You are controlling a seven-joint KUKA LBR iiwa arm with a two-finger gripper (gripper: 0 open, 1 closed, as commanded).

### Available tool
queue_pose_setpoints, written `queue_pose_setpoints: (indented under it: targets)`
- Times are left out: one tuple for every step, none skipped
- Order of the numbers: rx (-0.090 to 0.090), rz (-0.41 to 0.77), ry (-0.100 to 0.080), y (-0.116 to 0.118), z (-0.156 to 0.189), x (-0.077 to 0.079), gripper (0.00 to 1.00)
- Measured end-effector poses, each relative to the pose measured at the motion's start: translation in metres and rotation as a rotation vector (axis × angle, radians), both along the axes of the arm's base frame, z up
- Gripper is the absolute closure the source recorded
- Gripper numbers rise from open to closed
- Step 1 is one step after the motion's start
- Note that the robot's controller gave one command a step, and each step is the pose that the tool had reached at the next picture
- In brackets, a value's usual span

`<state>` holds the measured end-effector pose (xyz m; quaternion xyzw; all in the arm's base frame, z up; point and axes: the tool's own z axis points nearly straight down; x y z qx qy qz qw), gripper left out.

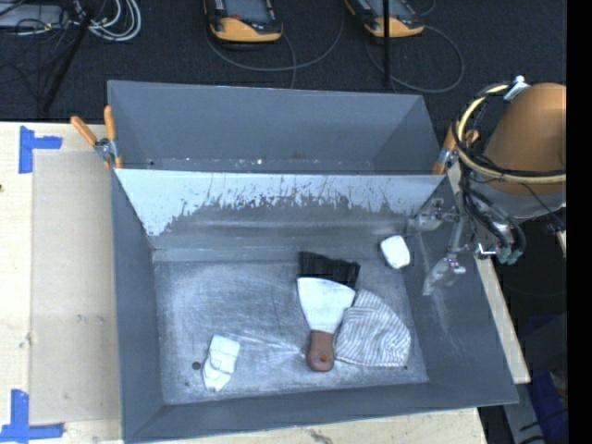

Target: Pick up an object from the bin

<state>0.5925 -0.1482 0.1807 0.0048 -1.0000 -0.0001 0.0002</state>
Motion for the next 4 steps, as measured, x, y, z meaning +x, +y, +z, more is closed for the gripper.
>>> queue_pose_setpoints:
  targets:
    - [0.000, 0.000, 0.000, 0.000, 0.000, 0.000, 0.00]
    - [-0.002, 0.055, -0.007, 0.002, -0.029, 0.009, 0.00]
    - [0.000, 0.257, 0.000, 0.030, -0.063, 0.010, 0.00]
    - [0.001, 0.453, -0.001, 0.057, -0.090, 0.017, 0.00]
